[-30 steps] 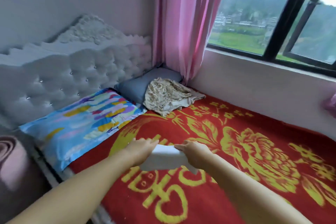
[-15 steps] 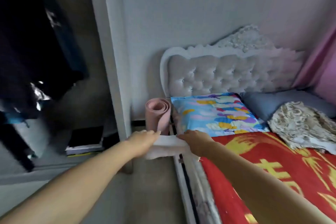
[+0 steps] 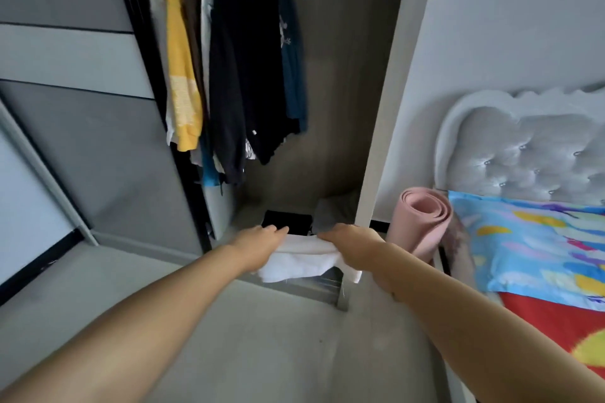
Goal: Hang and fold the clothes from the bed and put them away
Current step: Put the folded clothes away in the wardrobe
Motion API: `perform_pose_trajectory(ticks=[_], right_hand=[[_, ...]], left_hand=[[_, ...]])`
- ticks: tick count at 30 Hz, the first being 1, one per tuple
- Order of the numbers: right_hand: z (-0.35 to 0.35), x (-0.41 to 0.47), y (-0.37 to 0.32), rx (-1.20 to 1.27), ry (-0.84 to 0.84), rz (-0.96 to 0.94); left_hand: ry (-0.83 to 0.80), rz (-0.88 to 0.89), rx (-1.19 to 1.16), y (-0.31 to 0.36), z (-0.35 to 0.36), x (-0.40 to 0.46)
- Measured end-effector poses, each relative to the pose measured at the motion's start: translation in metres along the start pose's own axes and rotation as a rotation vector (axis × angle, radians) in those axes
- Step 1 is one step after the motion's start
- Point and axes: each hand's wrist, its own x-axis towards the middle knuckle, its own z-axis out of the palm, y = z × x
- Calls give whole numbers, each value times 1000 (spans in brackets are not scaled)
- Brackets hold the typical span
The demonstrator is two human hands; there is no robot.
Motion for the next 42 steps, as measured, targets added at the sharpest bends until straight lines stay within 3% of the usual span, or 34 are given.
perform_pose_trajectory(ticks=[14,19,35,42], right_hand=[[-21,176,32,-47,-86,-5],[-15,228,37,-75,-155,-30],[75,427,40,59,-337,74],[138,507,61,157,-425,70]], left_hand=[[0,-27,-69,-105,9,133],[-75,-17,-109,-138,22,172],[-332,277,-132,-258,114,358],[-391,322,-143,-278,184,444]])
